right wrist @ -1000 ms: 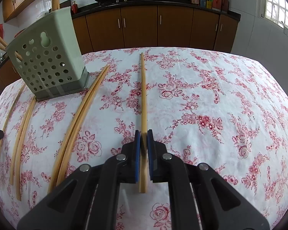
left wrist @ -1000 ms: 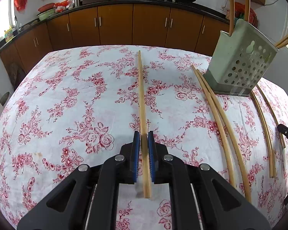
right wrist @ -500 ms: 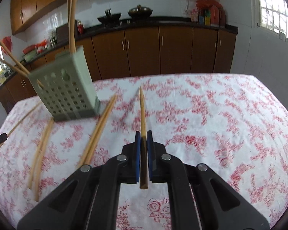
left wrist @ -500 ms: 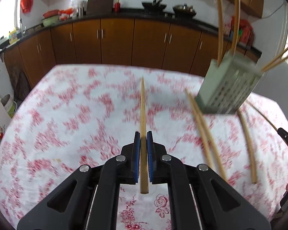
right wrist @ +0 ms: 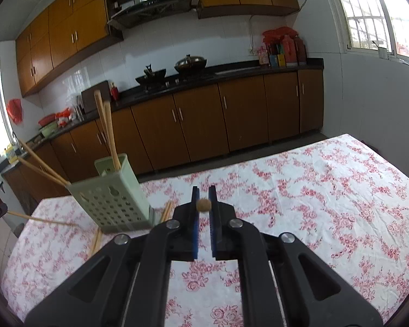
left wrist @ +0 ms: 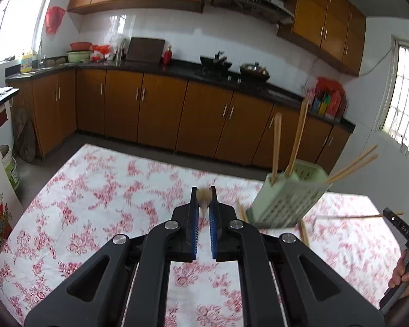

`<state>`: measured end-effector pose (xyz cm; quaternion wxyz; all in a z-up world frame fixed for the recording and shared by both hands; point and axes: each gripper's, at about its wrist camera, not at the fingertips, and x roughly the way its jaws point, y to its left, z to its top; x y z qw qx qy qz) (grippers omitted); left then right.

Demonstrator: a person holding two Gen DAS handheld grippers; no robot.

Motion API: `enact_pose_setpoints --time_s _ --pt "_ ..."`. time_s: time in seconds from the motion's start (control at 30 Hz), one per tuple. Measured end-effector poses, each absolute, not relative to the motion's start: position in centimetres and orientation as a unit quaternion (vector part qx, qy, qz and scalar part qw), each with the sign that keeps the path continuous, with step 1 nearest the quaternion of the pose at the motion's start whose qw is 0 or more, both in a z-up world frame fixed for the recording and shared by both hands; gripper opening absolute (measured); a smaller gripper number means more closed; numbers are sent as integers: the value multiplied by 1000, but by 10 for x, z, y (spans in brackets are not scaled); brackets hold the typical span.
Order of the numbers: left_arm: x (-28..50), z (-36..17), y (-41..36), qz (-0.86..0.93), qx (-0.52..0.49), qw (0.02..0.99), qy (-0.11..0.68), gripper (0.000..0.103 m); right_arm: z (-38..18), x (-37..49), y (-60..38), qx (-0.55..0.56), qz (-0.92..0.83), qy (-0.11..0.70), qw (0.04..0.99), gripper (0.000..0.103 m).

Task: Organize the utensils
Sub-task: 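Carry both chopsticks upright over the green utensil holder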

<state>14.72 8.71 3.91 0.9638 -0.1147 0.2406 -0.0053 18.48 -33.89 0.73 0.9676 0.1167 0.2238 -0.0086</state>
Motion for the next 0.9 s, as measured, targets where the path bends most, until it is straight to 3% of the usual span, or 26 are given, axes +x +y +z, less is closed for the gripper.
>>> enact_pose_setpoints --time_s 0.4,0.9 --pt "146 58 83 -11 -109 970 219 7 33 182 -342 116 -4 200 973 7" --pt "126 133 40 -84 -101 979 157 7 144 156 -309 127 110 116 979 7"
